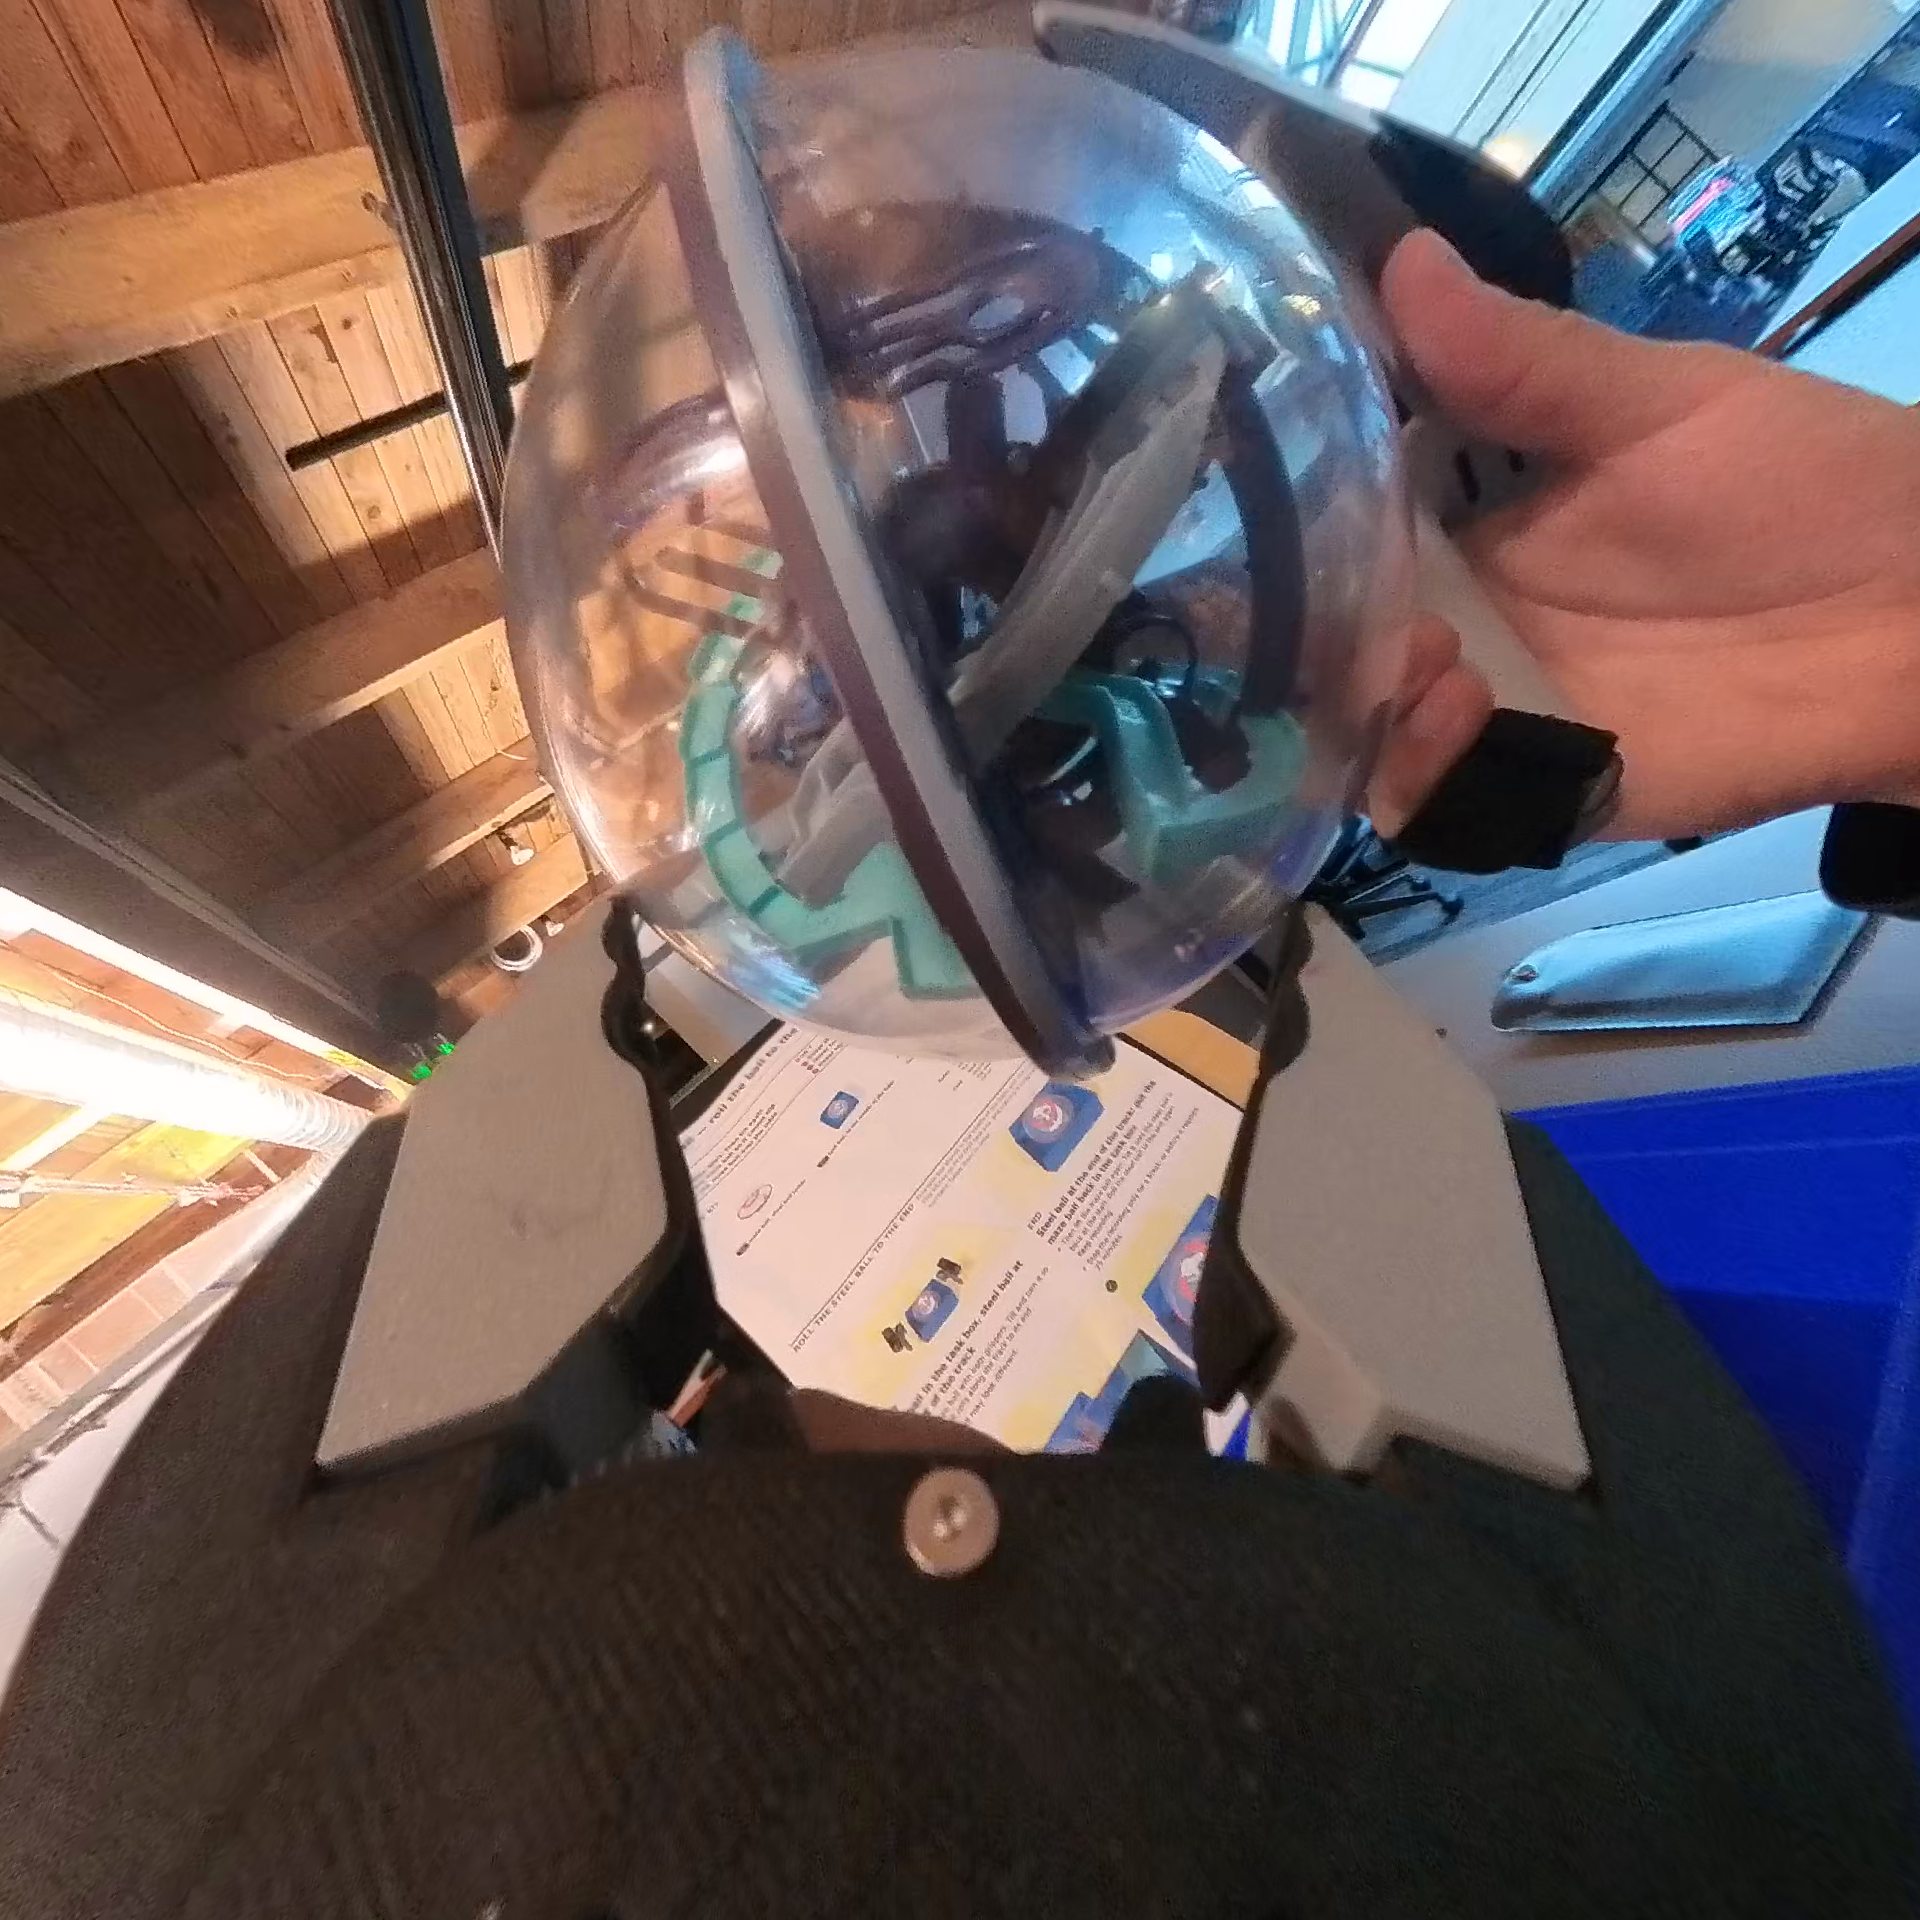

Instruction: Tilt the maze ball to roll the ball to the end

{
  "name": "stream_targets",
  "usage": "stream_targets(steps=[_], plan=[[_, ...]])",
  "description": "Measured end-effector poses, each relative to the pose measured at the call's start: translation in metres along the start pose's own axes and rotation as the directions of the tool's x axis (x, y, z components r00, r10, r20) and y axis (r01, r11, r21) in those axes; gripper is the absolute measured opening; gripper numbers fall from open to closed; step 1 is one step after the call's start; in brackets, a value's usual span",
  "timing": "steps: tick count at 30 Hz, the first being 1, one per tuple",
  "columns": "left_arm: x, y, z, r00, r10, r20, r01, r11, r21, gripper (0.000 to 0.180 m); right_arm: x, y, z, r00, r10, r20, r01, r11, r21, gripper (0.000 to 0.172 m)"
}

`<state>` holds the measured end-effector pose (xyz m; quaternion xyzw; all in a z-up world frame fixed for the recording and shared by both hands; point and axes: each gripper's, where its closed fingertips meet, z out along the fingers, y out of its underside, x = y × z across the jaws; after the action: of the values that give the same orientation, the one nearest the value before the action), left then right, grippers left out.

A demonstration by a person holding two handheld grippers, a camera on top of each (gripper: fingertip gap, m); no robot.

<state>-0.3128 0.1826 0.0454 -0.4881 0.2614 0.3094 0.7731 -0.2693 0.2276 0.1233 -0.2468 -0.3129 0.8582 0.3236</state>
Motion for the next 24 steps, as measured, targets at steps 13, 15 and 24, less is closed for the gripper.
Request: stream_targets(steps=[13, 15, 24], plan=[[-0.001, -0.007, -0.006, 0.998, -0.05, -0.042, 0.049, 0.998, -0.038, 0.118, 0.011, 0.006, -0.009, 0.994, 0.103, 0.033, -0.101, 0.993, -0.065, 0.119], [-0.001, -0.005, -0.006, 0.998, -0.041, -0.052, 0.038, 0.998, -0.048, 0.118, 0.015, 0.009, -0.011, 0.991, 0.125, 0.046, -0.121, 0.989, -0.091, 0.119], [0.005, 0.013, -0.004, 0.993, 0.093, -0.068, -0.099, 0.991, -0.09, 0.118, 0.027, 0.017, -0.022, 0.989, 0.094, 0.112, -0.073, 0.981, -0.179, 0.122]])
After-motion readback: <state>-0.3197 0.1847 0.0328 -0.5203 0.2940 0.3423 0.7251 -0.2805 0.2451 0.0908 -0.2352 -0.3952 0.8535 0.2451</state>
